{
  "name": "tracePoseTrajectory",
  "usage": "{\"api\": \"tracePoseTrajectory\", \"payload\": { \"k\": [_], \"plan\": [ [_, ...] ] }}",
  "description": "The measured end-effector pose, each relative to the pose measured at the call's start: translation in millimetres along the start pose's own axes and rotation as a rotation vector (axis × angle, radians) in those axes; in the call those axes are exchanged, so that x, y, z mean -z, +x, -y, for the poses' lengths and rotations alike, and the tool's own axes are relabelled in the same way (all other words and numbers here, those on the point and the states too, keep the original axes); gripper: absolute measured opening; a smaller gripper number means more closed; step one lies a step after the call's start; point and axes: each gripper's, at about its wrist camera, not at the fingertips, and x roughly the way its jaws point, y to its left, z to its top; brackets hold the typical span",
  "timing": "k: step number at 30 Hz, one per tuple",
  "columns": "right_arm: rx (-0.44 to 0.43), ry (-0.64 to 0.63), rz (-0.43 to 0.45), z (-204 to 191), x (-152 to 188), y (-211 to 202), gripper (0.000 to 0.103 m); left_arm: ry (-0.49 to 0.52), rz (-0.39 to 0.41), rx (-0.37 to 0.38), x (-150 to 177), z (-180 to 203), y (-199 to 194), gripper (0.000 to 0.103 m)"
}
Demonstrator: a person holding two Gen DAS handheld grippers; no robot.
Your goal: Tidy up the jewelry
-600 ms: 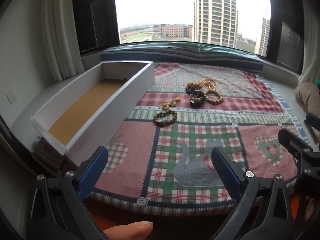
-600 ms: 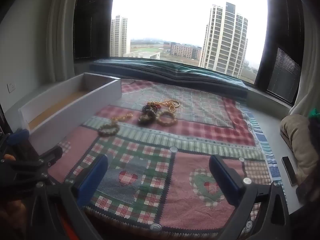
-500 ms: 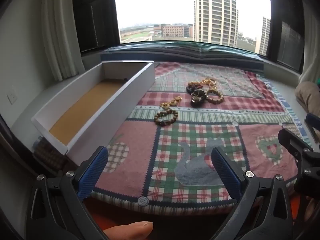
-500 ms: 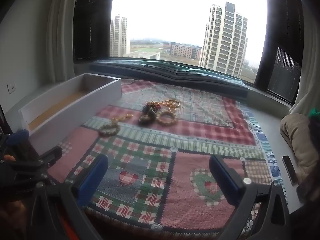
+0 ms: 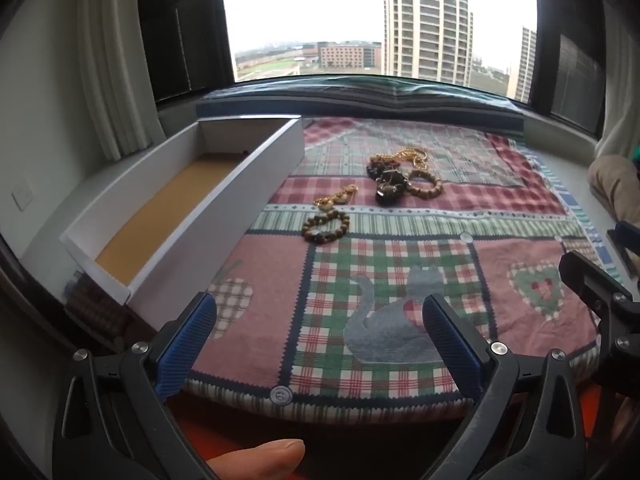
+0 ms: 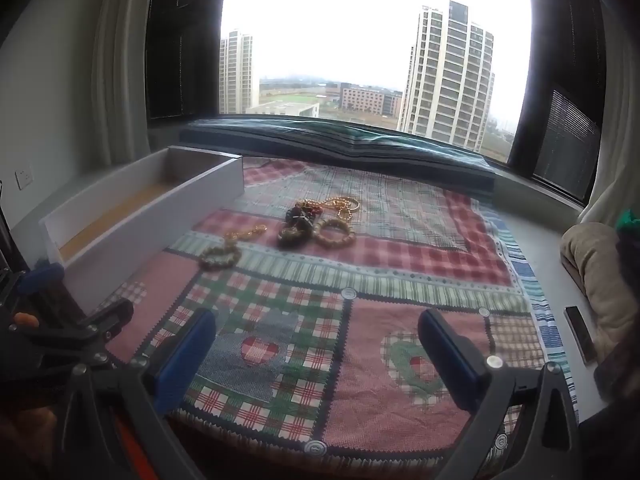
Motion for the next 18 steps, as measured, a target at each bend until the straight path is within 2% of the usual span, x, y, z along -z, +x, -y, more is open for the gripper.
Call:
{"api": "tracePoseTrajectory", "payload": {
  "k": [18],
  "plan": [
    [-0.004, 0.019, -0.015, 5.2, 2.5, 3.8, 0.103, -0.013, 0.015, -0.013, -2.5, -1.5, -7.1, 0.102]
  ]
}}
